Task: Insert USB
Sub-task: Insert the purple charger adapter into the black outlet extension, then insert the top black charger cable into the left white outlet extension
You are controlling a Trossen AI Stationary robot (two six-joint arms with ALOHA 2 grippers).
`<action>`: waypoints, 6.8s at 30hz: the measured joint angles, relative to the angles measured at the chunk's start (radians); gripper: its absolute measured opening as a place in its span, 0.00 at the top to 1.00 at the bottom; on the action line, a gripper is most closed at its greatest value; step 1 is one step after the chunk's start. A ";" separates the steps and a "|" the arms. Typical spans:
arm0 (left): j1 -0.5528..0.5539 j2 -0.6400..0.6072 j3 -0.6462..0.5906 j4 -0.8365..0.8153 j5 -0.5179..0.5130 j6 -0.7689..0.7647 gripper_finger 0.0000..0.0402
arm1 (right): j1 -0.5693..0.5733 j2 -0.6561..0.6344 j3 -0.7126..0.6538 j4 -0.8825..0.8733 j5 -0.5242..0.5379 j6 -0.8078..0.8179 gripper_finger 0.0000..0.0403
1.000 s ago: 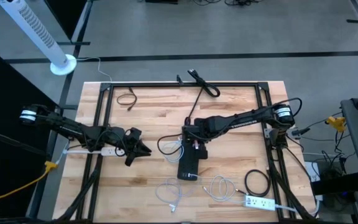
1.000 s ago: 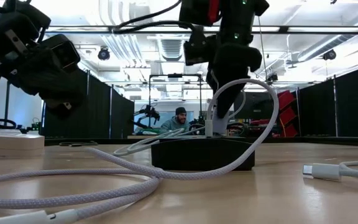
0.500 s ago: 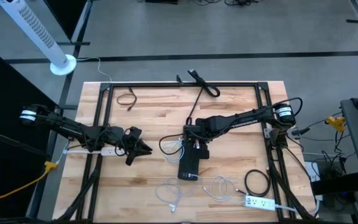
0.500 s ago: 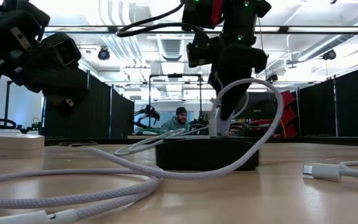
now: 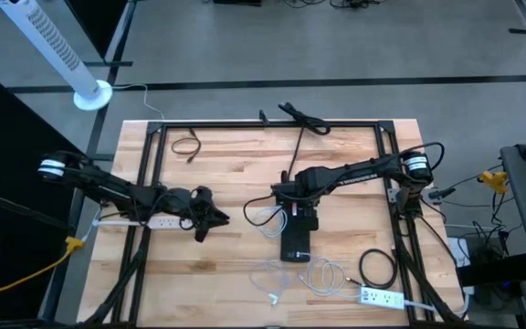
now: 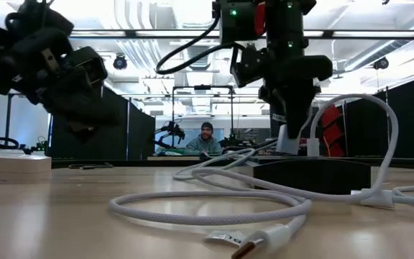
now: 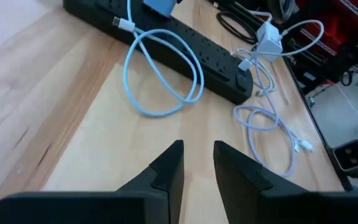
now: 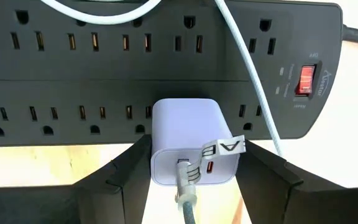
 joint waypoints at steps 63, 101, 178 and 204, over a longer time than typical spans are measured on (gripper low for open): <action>0.245 -0.299 0.136 -0.750 -0.123 0.051 0.85 | 0.029 -0.202 -0.259 -0.016 0.028 0.194 0.25; 1.060 0.548 0.701 -1.052 -0.103 0.501 0.44 | 0.236 -0.158 -0.247 0.334 -0.054 0.189 0.37; -0.003 -0.015 0.452 -0.635 0.099 0.190 1.00 | 0.261 -0.038 -0.190 1.208 0.641 -0.972 0.51; -0.005 -0.061 0.452 -0.641 0.123 0.293 0.93 | 0.186 -0.006 -0.126 1.093 0.374 -0.637 0.95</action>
